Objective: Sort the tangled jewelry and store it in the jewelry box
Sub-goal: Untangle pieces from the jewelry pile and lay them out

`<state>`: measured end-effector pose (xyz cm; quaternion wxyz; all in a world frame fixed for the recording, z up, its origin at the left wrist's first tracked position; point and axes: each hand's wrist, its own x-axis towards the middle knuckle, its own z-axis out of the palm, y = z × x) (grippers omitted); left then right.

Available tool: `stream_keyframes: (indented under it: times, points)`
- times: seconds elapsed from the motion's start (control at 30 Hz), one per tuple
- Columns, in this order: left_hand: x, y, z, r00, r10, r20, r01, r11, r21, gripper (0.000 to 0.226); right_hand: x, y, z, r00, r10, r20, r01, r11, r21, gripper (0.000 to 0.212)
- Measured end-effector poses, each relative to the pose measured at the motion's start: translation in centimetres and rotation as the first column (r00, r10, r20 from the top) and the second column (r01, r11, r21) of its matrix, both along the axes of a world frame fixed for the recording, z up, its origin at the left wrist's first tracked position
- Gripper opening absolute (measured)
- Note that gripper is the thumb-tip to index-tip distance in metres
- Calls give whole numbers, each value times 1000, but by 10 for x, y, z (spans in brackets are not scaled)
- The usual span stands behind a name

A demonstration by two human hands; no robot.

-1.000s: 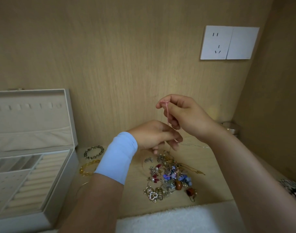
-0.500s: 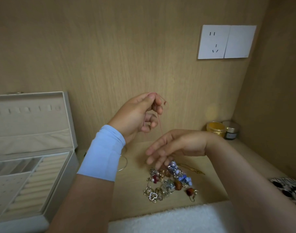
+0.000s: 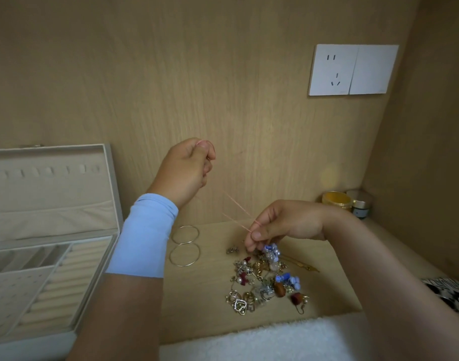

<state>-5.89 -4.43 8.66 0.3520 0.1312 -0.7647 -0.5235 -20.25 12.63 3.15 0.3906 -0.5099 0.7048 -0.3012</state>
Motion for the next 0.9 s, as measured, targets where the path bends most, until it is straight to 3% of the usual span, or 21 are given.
stream_keyframes:
  times: [0.07, 0.17, 0.27, 0.37, 0.43, 0.5, 0.53, 0.6, 0.67, 0.7, 0.77, 0.83, 0.9]
  points:
    - [-4, -5, -8, 994, 54, 94, -46, 996, -80, 32, 0, -1, 0, 999, -36, 23, 36, 999, -21, 15]
    - [-9, -11, -24, 941, 24, 337, 33, 986, -162, 30, 0, -1, 0, 992, -91, 91, 94, 995, -33, 15]
    - [-13, -12, -39, 828, -18, 561, 152, 969, -193, 27, 1, -2, -1, 991, -106, 86, 108, 994, -27, 14]
    - [-17, -9, -45, 709, 148, 689, 172, 912, -373, 19, 3, -4, -2, 991, -124, 47, 126, 991, -37, 14]
    - [-20, -4, -43, 688, 280, 670, 128, 861, -492, 48, 5, -6, -2, 988, -149, 30, 151, 987, -64, 14]
    - [-23, 3, -40, 774, 198, 601, 139, 873, -467, 61, 6, -7, -1, 981, -188, 45, 192, 975, -111, 13]
    - [-24, 7, -38, 806, 65, 589, 201, 906, -374, 59, 7, -7, 1, 976, -209, 59, 216, 966, -140, 13]
    - [-27, 16, -38, 758, -275, 592, 377, 925, -52, 49, 6, -6, 4, 970, -235, 59, 242, 953, -184, 15]
    - [-28, 21, -45, 686, -424, 591, 450, 886, 114, 22, 4, -6, 5, 966, -255, 46, 259, 944, -204, 19]
    - [-27, 22, -48, 671, -419, 611, 449, 886, 114, 14, 3, -5, 4, 963, -268, 40, 270, 940, -206, 19]
    - [-29, 17, -53, 633, -338, 696, 416, 907, 62, 31, 0, -5, 2, 957, -288, 22, 287, 938, -194, 16]
    - [-27, 16, -53, 603, -188, 776, 393, 916, -84, 33, -3, -4, -2, 956, -293, 10, 291, 945, -151, 14]
    - [-25, 16, -53, 642, -88, 762, 363, 910, -200, 24, -5, -3, -5, 964, -267, -9, 266, 962, -67, 24]
